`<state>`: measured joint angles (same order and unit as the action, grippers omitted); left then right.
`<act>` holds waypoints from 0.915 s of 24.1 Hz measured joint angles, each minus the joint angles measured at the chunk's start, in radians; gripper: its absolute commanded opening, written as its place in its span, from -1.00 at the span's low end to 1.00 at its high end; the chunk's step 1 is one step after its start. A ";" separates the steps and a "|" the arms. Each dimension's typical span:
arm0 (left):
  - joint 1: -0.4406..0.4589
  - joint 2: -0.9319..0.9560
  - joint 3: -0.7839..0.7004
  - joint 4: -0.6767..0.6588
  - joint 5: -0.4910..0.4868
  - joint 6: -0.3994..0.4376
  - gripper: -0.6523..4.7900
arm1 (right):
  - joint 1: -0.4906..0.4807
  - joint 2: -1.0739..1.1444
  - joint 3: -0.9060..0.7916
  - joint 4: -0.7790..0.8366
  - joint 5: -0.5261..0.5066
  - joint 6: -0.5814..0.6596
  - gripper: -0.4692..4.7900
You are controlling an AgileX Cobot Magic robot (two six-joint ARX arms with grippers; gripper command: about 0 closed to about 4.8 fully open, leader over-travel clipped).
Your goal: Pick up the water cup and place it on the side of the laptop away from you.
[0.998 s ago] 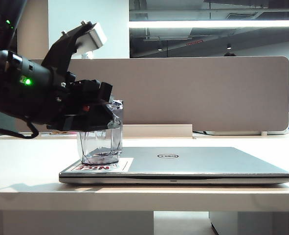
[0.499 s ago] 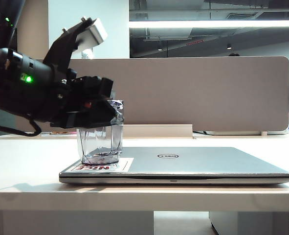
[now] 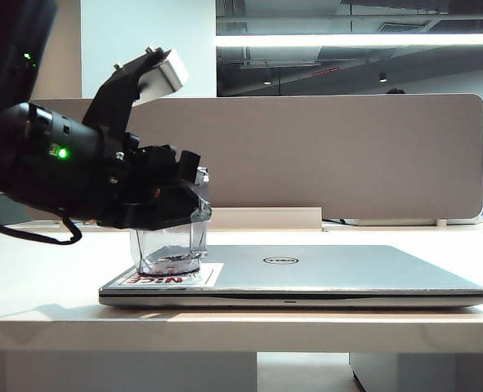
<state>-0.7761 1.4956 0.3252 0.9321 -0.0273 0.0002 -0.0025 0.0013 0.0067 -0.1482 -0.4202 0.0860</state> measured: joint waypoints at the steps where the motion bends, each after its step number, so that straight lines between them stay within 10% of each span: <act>1: 0.000 0.000 0.000 0.002 0.000 0.000 -0.59 | 0.000 0.000 0.000 0.000 0.000 0.000 -0.85; 18: -0.001 0.000 0.033 0.073 0.000 -0.030 -0.78 | 0.000 0.000 0.000 0.000 0.000 0.000 -0.85; 22: 0.000 0.003 0.259 -0.169 0.000 -0.083 -0.78 | 0.000 0.000 0.000 0.000 0.000 0.000 -0.85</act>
<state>-0.7765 1.4982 0.5846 0.7628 -0.0269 -0.0826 -0.0025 0.0013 0.0071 -0.1486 -0.4202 0.0860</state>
